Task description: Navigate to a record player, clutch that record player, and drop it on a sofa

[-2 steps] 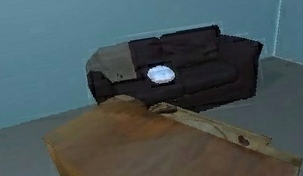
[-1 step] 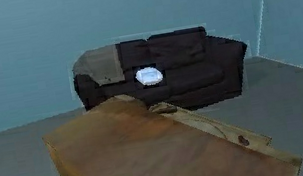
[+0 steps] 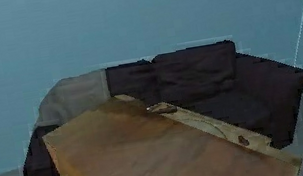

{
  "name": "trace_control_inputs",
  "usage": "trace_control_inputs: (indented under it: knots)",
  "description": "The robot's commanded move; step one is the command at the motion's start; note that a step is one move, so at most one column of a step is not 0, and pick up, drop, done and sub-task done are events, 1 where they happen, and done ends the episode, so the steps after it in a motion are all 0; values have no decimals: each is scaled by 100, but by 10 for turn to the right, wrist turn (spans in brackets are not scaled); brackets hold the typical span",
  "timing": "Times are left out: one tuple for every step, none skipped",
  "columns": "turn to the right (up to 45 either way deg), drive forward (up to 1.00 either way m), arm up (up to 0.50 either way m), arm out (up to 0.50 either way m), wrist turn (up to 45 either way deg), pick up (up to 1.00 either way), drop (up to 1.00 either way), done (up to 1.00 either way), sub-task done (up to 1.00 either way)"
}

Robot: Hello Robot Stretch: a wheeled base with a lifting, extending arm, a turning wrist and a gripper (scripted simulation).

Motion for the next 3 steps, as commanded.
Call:
trace_control_inputs:
  knots:
    - [60,0,0,0,0,0,0,0,0]
    - [0,45,0,0,0,0,0,0,0]
    - [450,0,0,0,0,0,0,0,0]
